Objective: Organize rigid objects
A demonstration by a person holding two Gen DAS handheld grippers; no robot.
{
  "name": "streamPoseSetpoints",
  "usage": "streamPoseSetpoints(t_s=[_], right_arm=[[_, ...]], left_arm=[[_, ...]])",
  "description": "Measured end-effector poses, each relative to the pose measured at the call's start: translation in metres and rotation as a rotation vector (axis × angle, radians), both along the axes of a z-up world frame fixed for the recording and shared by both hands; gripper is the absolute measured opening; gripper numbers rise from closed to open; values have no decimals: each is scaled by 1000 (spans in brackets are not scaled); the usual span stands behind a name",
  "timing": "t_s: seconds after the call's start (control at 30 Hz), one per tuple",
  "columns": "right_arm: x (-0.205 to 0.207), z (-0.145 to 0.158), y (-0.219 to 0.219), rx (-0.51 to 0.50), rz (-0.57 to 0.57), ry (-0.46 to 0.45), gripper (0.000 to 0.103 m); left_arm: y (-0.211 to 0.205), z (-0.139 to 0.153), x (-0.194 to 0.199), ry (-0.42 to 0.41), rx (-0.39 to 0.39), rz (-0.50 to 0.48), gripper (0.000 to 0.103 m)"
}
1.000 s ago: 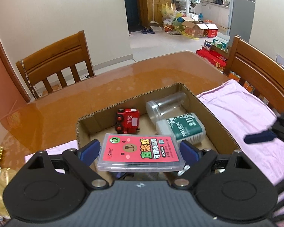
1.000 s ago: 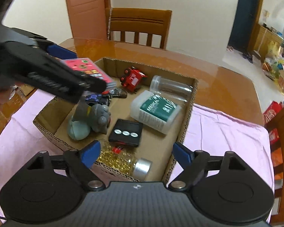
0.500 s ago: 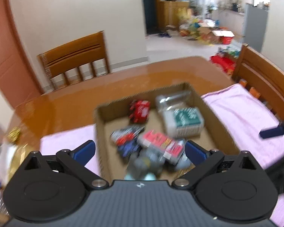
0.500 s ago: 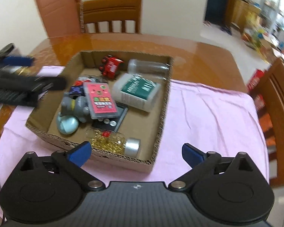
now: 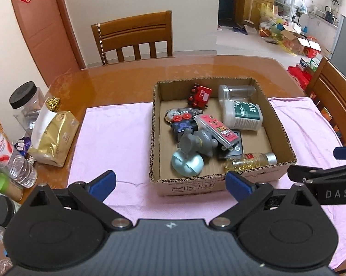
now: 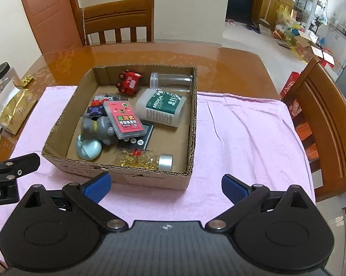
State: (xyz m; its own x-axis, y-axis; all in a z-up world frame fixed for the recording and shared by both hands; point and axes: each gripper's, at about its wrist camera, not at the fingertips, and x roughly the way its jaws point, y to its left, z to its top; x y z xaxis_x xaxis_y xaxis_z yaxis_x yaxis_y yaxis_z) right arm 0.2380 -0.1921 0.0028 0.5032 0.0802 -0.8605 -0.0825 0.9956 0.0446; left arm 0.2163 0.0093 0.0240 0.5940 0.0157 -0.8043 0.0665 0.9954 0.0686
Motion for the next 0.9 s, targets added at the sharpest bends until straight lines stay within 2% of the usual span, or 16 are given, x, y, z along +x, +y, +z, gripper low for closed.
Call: streamPoseSetpoints(t_s=[0.27,0.9], right_arm=[[-8,13,3,-1,-18,-22,103],[-9,14,5,-1,-38,-19,103]], left_arm=[[-5,6,-4,0,1,-3,101],[-7,3,-4,17,9,-8,101]])
